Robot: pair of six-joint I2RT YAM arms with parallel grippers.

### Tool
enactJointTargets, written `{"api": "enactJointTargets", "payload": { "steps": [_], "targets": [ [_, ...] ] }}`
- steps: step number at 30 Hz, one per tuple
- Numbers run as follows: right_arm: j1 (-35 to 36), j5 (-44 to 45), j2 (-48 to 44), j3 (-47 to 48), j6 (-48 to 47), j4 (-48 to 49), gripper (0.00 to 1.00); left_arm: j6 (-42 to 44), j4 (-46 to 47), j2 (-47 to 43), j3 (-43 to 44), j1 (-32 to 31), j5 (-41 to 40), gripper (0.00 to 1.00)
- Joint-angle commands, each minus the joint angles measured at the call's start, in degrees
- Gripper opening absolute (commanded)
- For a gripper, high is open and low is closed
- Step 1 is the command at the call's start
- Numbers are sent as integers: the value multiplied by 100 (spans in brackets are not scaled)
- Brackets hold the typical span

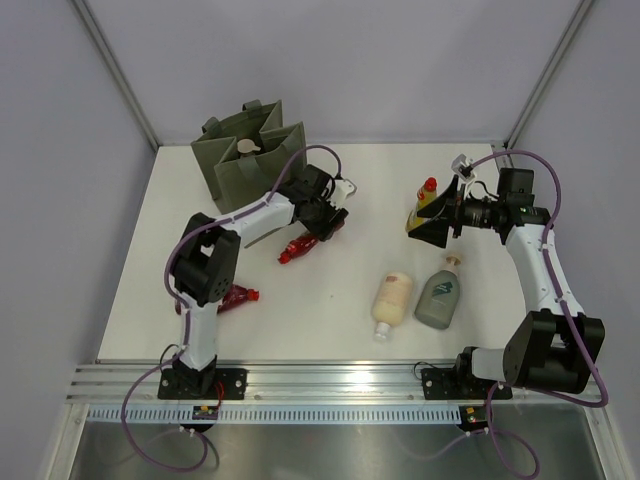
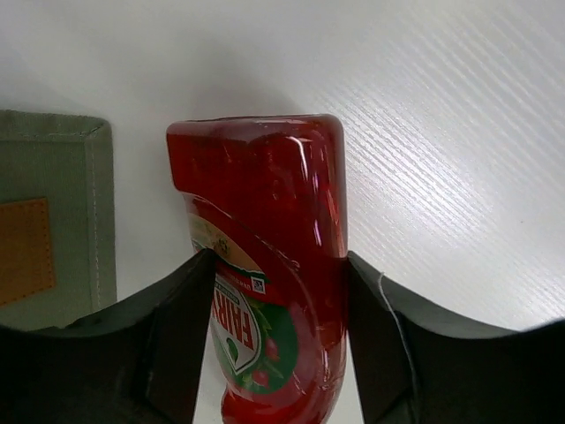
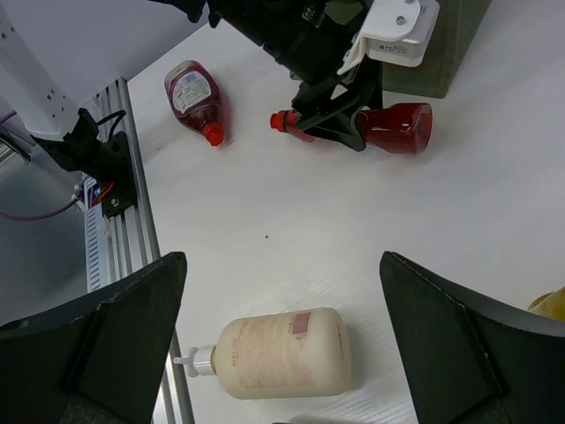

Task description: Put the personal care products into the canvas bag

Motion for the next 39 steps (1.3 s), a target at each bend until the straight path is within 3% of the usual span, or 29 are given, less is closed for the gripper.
{"api": "enactJointTargets", "payload": {
  "steps": [1, 14, 15, 17, 20, 22, 23, 24, 26, 27, 29, 35, 39],
  "targets": [
    [-65, -214, 28, 120, -161, -107, 100, -207, -901, 621, -247, -93, -449, 67],
    [-91, -355, 98, 208, -371, -362, 100, -734, -1235, 1130, -115, -454, -2173, 70],
    [-91, -363, 107, 225, -415, -397, 100, -752, -1262, 1148, -89, -480, -2235, 72],
    [-100, -381, 107, 226, -424, -423, 99, -805, -1288, 1192, -45, -559, -2437, 85],
    [-117, -399, 107, 252, -451, -467, 99, -796, -1411, 1254, 17, -603, -2411, 84],
    [-126, -399, 107, 252, -477, -485, 99, -805, -1394, 1227, -27, -612, -2350, 75],
    [-126, -407, 107, 252, -477, -485, 100, -796, -1385, 1210, -27, -612, -2323, 65],
    [-135, -407, 107, 252, -494, -494, 99, -796, -1341, 1149, -62, -612, -2297, 50],
    [-144, -416, 107, 252, -503, -503, 99, -822, -1254, 1008, -132, -612, -2218, 36],
    [-144, -425, 116, 261, -521, -520, 100, -814, -1140, 790, -254, -612, -2166, 23],
    [-144, -425, 124, 278, -565, -564, 99, -814, -1043, 508, -369, -612, -2086, 12],
    [-153, -460, 195, 392, -846, -889, 100, -770, -787, -889, -721, -595, -909, 0],
    [-153, -434, 204, 436, -1004, -1038, 99, -927, -734, -1549, -678, -446, 231, 0]
  ]
}}
